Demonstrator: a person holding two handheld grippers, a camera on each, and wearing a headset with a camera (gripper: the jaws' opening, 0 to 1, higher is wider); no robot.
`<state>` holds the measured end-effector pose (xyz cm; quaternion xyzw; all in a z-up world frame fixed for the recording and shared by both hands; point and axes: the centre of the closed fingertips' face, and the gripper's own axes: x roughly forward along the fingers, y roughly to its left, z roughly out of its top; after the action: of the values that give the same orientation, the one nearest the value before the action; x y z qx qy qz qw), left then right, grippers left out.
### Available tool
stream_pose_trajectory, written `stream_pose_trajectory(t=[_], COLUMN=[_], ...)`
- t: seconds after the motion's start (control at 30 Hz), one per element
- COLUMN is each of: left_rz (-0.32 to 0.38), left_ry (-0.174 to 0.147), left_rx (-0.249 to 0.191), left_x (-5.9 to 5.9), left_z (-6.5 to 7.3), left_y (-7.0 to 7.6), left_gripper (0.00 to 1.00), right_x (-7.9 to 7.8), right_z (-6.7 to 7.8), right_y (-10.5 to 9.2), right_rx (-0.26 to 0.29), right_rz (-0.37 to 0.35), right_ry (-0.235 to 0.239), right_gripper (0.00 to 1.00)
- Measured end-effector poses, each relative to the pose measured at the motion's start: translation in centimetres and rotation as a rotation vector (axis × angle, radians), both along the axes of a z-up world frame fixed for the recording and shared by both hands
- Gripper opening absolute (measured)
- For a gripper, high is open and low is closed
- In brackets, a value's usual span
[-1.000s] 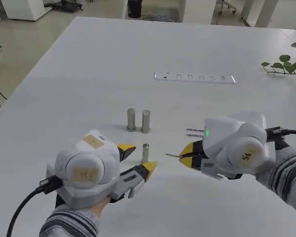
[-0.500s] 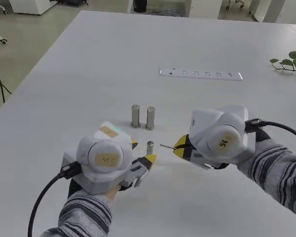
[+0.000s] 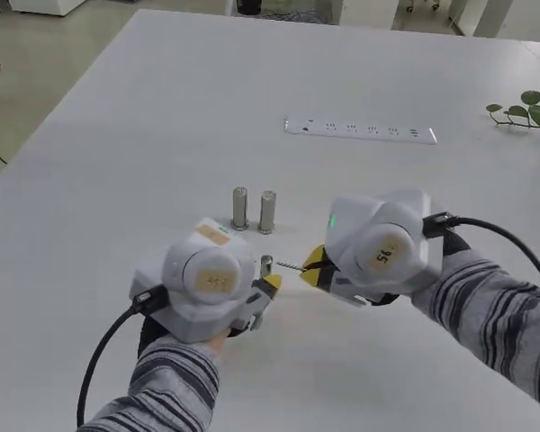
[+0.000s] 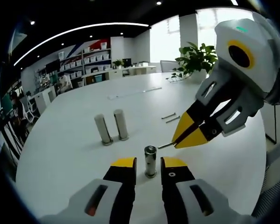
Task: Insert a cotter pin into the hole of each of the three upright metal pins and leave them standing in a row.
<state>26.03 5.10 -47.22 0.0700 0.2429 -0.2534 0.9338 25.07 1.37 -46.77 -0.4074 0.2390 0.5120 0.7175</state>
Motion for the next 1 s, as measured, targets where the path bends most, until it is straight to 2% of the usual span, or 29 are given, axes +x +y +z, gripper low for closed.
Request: stream_pose_trajectory(t=[0.2, 0.37, 0.8, 1.0], left_rz=[0.007, 0.012, 0.002, -0.004], left_ry=[0.021, 0.027, 0.008, -0.014], left_rx=[-0.015, -0.028, -0.028, -0.026], left_x=[-0.3, -0.1, 0.2, 0.3], left_z=[-0.8, -1.0, -1.1, -1.1], left_y=[0.1, 0.0, -0.4, -0.7], left_gripper=[0.13, 0.10, 0.05, 0.05], right_x=[0.0, 0.0, 0.1, -0.1], right_z=[-0.1, -0.1, 0.3, 0.8], right_y=[0.4, 0.7, 0.8, 1.5], right_rx=[-0.022, -0.025, -0.036, -0.027], right_rz=[0.015, 0.024, 0.033, 0.047], right_ry=[-0.009, -0.010, -0.026, -0.032], right_gripper=[0.00, 0.00, 0.00, 0.00])
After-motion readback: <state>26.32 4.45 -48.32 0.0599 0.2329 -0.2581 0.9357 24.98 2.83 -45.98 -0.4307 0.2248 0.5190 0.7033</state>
